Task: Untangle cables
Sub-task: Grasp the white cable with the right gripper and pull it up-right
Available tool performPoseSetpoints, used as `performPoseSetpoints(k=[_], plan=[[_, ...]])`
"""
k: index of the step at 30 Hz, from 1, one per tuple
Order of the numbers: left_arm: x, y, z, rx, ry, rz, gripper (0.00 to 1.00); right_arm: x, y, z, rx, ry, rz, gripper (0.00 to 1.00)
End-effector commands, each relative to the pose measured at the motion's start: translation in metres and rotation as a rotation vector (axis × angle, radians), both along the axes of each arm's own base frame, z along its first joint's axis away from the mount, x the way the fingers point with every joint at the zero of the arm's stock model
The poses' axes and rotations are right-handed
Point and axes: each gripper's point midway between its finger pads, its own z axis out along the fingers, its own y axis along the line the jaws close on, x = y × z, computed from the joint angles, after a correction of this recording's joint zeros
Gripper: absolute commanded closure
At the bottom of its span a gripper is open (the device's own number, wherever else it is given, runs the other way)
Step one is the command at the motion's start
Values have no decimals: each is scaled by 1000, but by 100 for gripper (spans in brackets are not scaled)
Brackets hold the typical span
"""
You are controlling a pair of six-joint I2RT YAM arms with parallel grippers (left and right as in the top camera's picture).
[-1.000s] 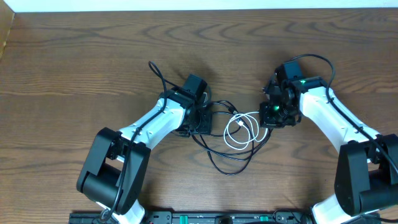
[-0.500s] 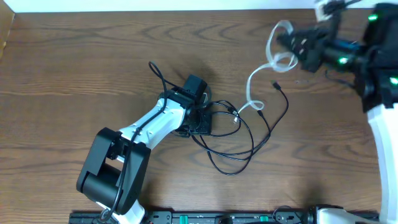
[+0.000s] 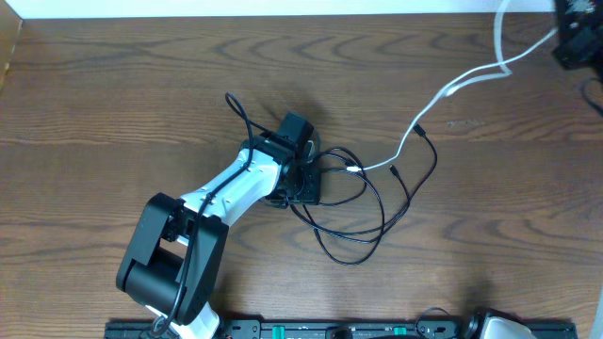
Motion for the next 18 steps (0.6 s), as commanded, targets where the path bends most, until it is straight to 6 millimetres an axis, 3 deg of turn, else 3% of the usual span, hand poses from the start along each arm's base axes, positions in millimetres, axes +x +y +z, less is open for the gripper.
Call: performPoseSetpoints(k=[1,8,11,16,17,18], plan=[[-4,4,-4,18,14,1,42,0,-53,8,43,-11,-198,99],[-4,4,-4,19,15,1,42,-7,-107,-13,68,70,-390,99],[-4,4,-4,19,15,1,42,-9,-129,-45,59,190,-490,99],[-4,4,-4,19,15,1,42,-19,-174,-144,1,555,-710,99],[-4,4,-4,19,15,1,42,-19,-177,-152,-8,585,-720,99],[-4,5,-4,19,15,1,42,-17,-185,-178,-30,670,-735,99]])
